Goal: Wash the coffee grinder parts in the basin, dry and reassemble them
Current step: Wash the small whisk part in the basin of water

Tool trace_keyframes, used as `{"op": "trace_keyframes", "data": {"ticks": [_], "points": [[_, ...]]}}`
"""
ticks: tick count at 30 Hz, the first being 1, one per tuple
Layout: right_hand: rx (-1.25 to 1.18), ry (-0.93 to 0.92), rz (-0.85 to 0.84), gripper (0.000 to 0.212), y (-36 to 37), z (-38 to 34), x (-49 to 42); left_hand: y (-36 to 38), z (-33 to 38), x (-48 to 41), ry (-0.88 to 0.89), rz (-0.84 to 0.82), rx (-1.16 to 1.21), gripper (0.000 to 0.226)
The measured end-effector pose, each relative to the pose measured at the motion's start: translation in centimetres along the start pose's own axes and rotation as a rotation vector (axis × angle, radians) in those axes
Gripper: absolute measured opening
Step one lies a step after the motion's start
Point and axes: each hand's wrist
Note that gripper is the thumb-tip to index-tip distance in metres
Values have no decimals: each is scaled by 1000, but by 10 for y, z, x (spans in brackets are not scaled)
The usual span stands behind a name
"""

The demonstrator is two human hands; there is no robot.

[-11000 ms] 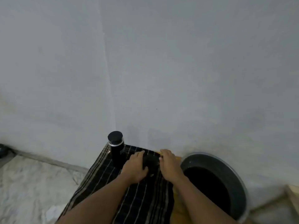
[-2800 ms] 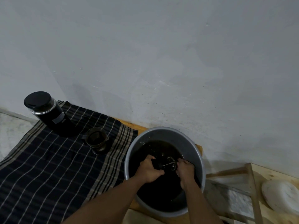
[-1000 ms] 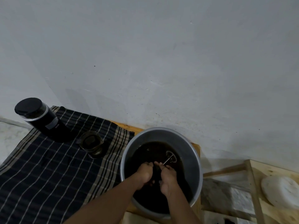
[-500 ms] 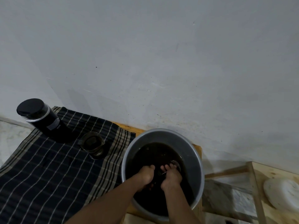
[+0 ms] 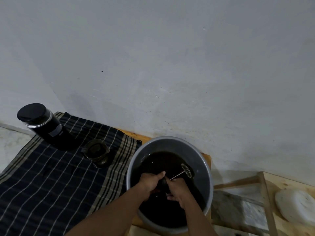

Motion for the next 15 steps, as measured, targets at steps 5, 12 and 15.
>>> {"op": "trace_keyframes", "data": {"ticks": [5,12,15], "points": [[-424,124,-288,31,0,6,8,-6,9,3,-58,-13,121,35],[-229,0,-77,23,-1,-10,9,0,7,2,-64,-61,200,31],[-354,55,93,14,1,-10,6,1,6,2,-15,-37,186,24]]}}
Point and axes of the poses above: each hand's wrist, its own x-axis away from the middle knuckle, its own y-axis out of the palm, z = x × y, and after that the axes turned 5 degrees about x, right-handed
